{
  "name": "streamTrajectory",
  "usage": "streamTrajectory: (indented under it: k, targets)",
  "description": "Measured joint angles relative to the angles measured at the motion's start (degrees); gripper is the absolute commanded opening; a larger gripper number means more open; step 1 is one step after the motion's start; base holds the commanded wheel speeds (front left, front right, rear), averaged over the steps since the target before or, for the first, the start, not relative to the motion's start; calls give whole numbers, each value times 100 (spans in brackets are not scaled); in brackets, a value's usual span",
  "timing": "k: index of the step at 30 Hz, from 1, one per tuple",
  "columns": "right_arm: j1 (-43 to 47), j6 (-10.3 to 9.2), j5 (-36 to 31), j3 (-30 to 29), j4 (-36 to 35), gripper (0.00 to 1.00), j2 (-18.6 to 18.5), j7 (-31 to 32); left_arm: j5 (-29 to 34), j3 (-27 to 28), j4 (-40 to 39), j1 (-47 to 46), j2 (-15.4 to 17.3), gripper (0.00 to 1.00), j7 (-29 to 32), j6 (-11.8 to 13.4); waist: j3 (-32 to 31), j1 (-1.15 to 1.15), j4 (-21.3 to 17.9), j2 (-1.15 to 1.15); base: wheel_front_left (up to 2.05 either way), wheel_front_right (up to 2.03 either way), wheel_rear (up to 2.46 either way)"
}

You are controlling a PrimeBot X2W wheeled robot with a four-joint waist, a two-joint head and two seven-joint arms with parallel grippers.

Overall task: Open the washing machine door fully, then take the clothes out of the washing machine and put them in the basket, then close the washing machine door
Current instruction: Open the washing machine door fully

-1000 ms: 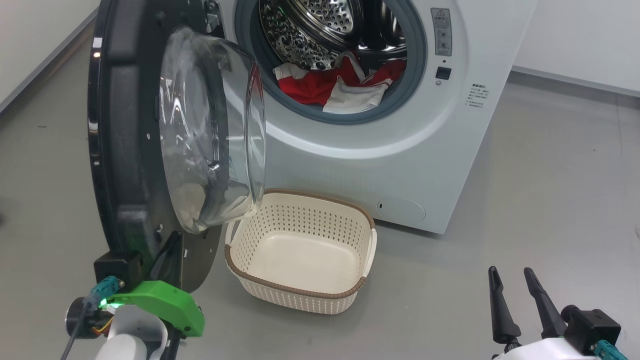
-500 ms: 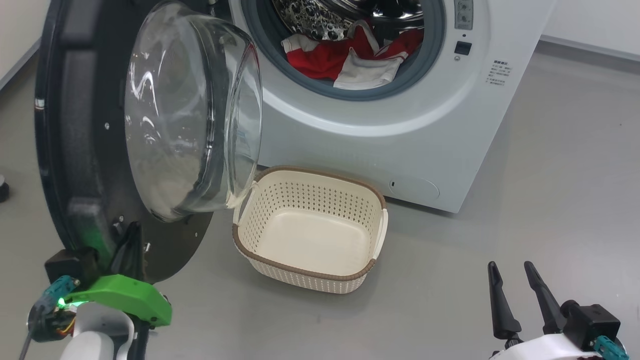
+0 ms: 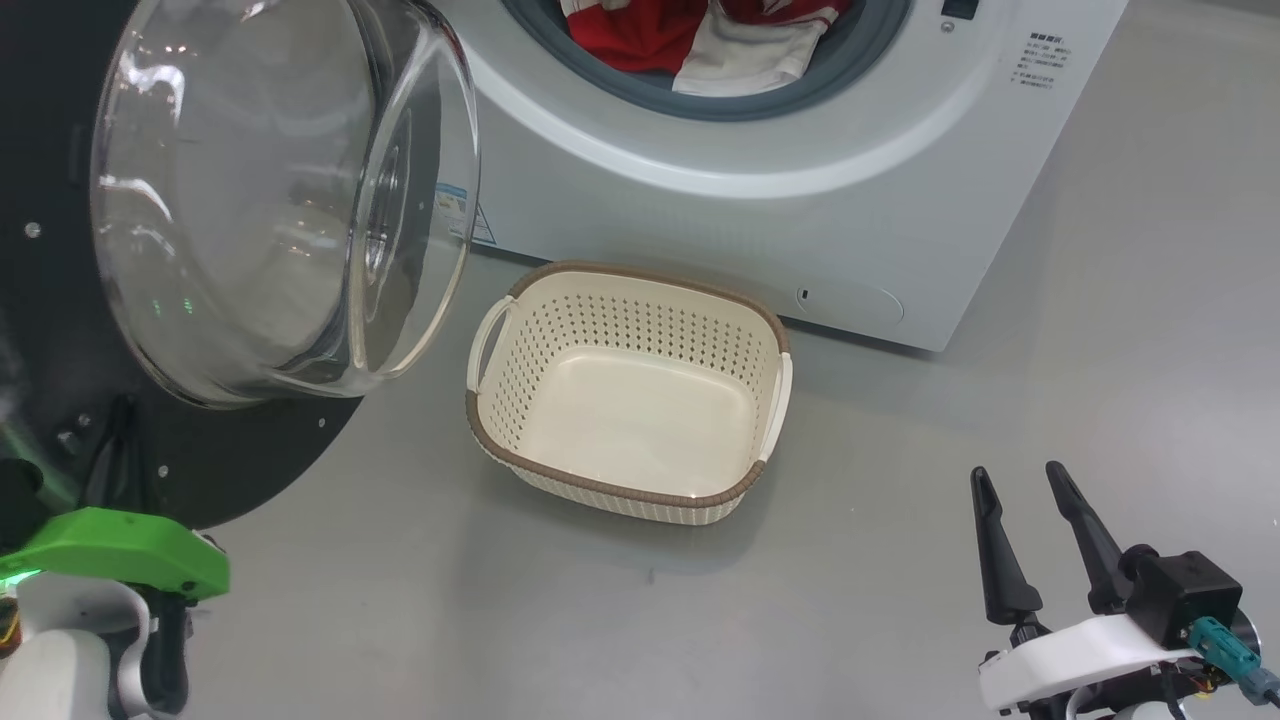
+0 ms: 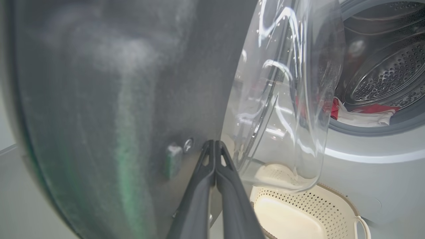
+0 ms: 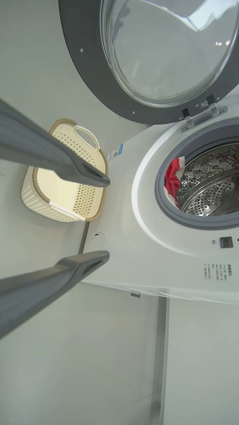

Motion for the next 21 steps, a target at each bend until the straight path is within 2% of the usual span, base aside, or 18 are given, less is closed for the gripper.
streamTrajectory:
  k: [21]
  targets:
    - [-377, -49, -182, -15, -168, 100, -172, 186, -579, 934, 744, -660, 498, 0, -109, 51, 739, 0, -152, 0, 0, 0, 0]
